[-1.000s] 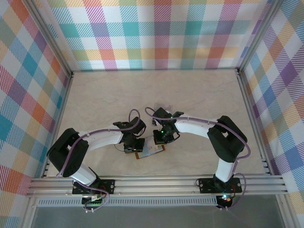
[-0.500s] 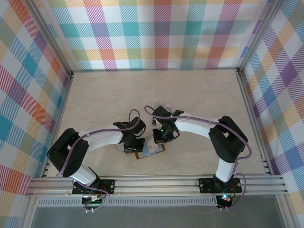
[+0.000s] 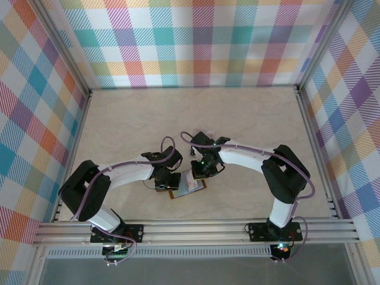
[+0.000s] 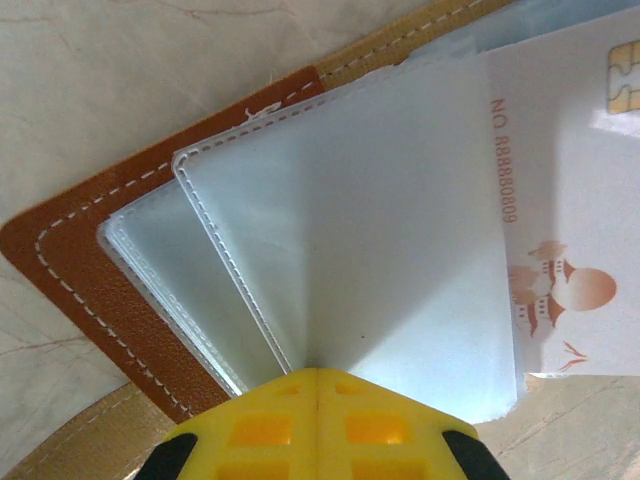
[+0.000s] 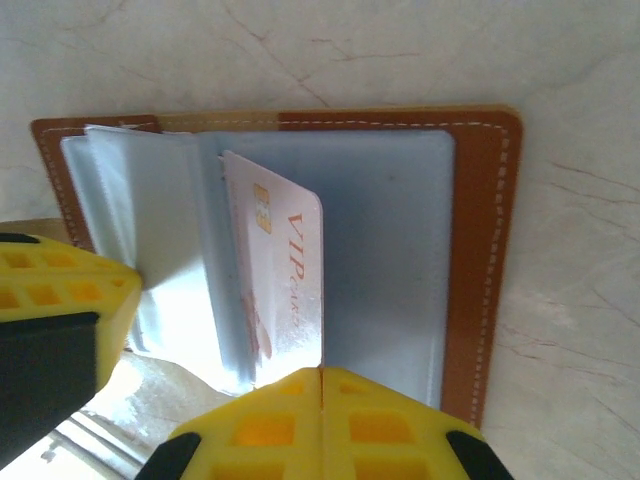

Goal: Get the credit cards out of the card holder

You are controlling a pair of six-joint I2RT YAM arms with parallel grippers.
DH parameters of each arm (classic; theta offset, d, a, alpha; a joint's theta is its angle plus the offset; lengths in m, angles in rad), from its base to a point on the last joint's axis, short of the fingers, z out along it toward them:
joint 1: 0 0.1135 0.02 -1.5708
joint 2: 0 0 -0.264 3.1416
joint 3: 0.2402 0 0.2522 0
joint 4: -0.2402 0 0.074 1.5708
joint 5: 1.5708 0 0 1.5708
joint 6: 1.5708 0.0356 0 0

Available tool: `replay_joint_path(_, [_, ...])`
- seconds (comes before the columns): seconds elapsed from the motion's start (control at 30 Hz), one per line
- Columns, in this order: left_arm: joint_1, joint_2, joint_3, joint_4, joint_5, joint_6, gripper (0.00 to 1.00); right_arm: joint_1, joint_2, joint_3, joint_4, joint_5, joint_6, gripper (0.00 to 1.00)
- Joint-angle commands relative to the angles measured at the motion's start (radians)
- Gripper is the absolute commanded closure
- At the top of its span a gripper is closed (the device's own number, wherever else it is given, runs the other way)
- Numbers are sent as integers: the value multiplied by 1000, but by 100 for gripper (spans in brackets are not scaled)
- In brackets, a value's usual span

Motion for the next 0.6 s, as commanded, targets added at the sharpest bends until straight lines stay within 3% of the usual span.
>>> replay_joint_path(0.0, [-13, 13, -11, -33, -42, 8, 96, 10, -23, 7, 47, -72, 24, 97])
replay_joint_path(0.1, [-12, 15, -11, -33, -43, 10, 96, 12, -20, 1, 68, -88, 40, 91])
replay_joint_path(0.57, [-11, 16, -21, -26, -44, 8, 96, 13, 13, -2, 94, -113, 58, 89])
